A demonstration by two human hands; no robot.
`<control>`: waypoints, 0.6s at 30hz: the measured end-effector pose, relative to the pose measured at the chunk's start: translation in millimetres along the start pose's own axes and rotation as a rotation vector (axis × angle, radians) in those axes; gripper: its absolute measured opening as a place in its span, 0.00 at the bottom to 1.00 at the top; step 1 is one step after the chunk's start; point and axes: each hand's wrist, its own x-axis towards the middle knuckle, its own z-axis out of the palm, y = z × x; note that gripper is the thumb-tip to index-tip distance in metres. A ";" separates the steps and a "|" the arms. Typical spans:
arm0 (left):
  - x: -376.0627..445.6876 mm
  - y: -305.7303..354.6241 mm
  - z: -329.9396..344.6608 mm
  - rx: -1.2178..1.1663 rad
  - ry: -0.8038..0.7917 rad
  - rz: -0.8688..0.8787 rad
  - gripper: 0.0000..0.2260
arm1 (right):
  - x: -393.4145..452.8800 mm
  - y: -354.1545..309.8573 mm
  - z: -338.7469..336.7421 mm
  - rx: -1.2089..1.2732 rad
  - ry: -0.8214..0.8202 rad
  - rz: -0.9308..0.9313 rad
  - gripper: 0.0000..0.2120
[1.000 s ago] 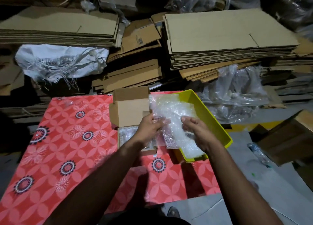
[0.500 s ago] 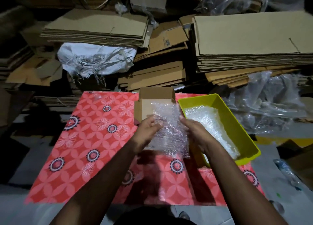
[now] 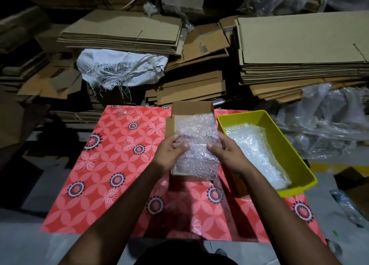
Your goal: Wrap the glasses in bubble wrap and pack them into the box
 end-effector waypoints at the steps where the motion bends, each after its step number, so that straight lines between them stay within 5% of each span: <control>1: 1.2 0.3 -2.5 -0.023 0.021 0.002 0.08 | 0.1 -1.2 0.2 0.022 0.022 -0.012 0.14; 7: 1.6 9.5 -1.2 -0.081 0.074 0.010 0.15 | 2.7 -4.6 5.2 0.038 0.107 -0.024 0.18; 11: -6.7 16.5 3.2 -0.328 0.070 -0.083 0.15 | 6.8 1.7 4.0 0.008 0.150 -0.062 0.20; 13: -9.0 10.8 4.6 -0.265 -0.015 -0.193 0.23 | 6.8 1.5 2.9 -0.059 0.131 -0.108 0.21; 15: -10.3 4.1 5.5 -0.129 -0.090 -0.215 0.21 | 7.8 0.9 5.0 -0.083 0.140 -0.101 0.21; 18: -10.0 -3.6 5.3 -0.034 0.021 -0.128 0.21 | 8.9 1.8 8.1 0.281 0.262 0.057 0.09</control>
